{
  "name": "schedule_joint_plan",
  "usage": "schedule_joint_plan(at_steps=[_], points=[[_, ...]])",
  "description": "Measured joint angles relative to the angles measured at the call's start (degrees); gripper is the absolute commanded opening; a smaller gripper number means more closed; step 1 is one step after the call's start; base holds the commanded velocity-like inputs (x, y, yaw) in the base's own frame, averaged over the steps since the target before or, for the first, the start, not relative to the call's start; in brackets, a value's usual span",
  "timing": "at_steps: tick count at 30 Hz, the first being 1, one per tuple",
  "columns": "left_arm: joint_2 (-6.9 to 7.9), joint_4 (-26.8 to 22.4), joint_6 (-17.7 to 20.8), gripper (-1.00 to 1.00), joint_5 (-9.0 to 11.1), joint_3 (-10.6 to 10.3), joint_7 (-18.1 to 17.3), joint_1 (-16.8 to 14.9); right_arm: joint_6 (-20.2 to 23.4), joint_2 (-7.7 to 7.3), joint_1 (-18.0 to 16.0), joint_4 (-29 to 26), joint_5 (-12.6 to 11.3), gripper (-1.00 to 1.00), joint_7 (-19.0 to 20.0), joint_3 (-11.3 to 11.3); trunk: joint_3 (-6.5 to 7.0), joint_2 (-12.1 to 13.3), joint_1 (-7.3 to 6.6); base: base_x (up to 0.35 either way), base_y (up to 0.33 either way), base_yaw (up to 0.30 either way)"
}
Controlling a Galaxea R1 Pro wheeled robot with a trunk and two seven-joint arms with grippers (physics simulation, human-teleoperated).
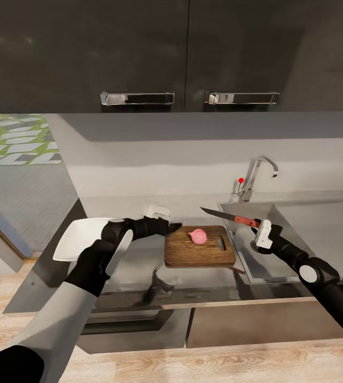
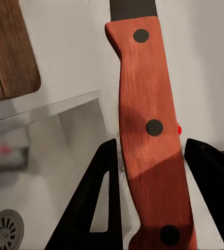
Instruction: In the kitchen, take the Vidalia onion out of the sink, dice it on the chopping board with the paring knife, put the diced onion into the bowl on the countertop, then place both the paring knife and the chopping board into the sink.
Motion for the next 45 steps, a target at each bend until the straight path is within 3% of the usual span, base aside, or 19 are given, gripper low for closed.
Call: schedule_joint_plan(at_steps=[3, 12, 17, 45], points=[[0.01, 0.0, 0.0, 1.0, 0.0, -0.6, 0.0, 0.0, 0.0, 0.02, 0.0, 0.0, 0.0, -1.0, -2.7, 2.2, 0.0, 0.0, 0.0, 0.0, 0.0, 0.0], [-0.01, 0.0, 0.1, 1.0, 0.0, -0.8, -0.1, 0.0, 0.0, 0.02, 0.0, 0.0, 0.1, -1.0, -4.1, 4.7, 0.0, 0.0, 0.0, 0.0, 0.0, 0.0], [0.0, 0.0, 0.1, 1.0, 0.0, -0.9, -0.1, 0.0, 0.0, 0.03, 0.0, 0.0, 1.9, -1.0, -4.8, 6.9, 0.0, 0.0, 0.0, 0.0, 0.0, 0.0], [0.07, -0.1, 0.2, 1.0, 0.0, -0.8, -0.2, 0.0, -0.3, -0.06, 0.0, 1.7, 2.5, -1.0, -4.9, 7.3, 0.0, 0.0, 0.0, 0.0, 0.0, 0.0]])
